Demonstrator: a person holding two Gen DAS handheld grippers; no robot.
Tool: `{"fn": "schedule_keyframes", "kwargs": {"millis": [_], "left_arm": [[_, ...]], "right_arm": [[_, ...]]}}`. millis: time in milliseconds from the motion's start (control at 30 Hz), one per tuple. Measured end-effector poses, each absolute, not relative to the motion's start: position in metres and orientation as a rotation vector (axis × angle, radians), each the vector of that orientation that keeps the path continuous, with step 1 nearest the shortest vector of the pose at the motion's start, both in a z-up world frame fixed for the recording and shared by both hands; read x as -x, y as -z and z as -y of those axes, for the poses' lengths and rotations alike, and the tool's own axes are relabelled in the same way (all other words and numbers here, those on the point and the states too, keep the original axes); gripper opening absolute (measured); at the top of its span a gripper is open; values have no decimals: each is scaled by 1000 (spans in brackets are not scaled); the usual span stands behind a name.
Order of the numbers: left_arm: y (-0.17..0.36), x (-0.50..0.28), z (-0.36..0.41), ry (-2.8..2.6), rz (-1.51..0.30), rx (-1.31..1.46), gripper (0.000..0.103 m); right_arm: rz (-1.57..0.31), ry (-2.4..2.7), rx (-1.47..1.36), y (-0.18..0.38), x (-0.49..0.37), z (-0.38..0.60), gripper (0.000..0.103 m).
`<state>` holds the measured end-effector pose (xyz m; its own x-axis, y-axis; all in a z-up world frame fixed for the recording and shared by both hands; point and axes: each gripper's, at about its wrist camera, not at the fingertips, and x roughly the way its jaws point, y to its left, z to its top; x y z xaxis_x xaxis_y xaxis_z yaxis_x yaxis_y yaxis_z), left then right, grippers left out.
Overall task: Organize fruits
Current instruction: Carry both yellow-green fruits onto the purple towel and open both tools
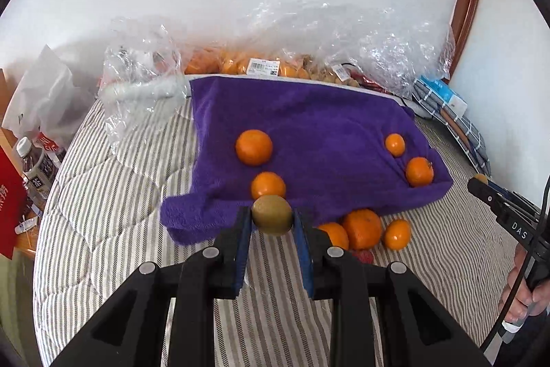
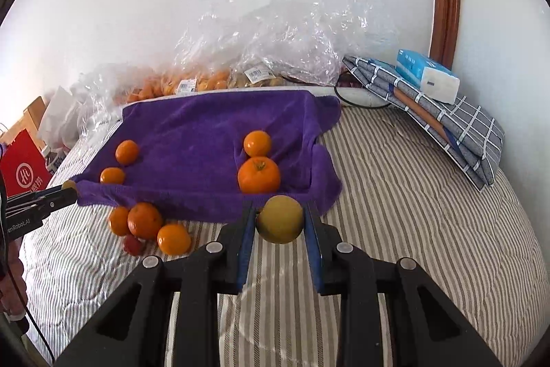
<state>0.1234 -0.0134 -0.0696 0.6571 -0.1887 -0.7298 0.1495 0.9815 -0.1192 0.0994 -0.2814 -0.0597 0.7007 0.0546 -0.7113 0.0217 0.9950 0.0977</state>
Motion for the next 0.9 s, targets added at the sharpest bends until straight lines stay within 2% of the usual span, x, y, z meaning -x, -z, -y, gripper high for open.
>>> {"fn": "schedule_keyframes", "kwargs": {"millis": [400, 900], "left_arm": [[72, -174, -8, 136, -819, 97, 24], [100, -205, -1, 135, -884, 129, 24]], "right_arm": [[-777, -2, -147, 65, -160, 296, 28], [-872, -40, -225, 101, -207, 308, 28]]}}
